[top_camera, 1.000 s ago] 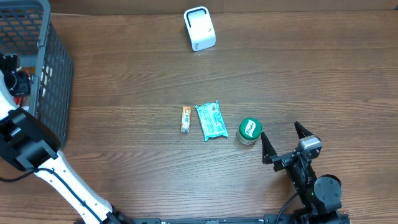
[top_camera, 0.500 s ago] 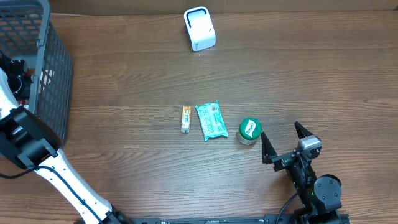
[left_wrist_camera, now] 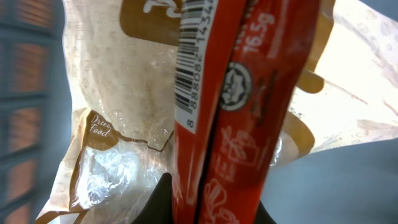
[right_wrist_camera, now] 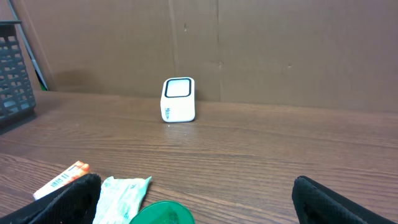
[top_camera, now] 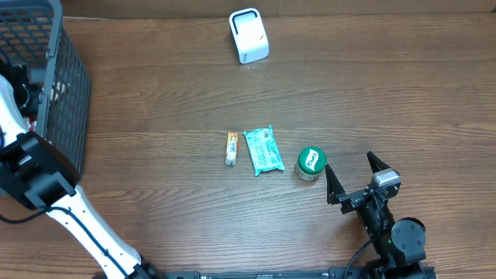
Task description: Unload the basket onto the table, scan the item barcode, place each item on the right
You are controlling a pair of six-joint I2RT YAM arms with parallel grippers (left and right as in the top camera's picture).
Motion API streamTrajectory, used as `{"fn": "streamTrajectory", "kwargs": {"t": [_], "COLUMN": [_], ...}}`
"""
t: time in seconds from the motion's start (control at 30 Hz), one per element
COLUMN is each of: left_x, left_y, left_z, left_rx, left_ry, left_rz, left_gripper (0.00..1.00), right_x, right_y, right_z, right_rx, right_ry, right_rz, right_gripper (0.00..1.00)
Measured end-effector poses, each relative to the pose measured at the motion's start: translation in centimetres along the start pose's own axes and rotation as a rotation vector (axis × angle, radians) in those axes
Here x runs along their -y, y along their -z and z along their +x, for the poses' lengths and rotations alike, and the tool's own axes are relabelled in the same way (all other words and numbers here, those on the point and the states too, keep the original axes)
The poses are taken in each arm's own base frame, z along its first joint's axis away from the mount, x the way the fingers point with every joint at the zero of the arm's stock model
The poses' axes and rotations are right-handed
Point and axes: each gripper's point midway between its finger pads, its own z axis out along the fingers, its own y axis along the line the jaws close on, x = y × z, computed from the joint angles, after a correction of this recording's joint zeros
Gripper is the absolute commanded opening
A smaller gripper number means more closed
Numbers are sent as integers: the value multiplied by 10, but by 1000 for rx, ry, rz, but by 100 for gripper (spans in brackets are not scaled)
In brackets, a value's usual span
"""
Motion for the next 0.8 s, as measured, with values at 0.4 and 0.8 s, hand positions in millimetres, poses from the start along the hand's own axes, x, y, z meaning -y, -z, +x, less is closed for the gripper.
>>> {"fn": "streamTrajectory", "kwargs": {"t": [0.4, 0.8], "left_x": [-23, 97], "left_y": [210, 368], "left_z": [-35, 36], "left_rx": [427, 556], "left_ry": [237, 275], "left_rz": [-61, 152], "left_gripper": [4, 4], "right_x": [0, 0], "right_y": [0, 0], "right_z": [0, 0], "right_rx": [0, 0], "right_ry": [0, 0], "right_rz": [0, 0], "right_gripper": [100, 100]}}
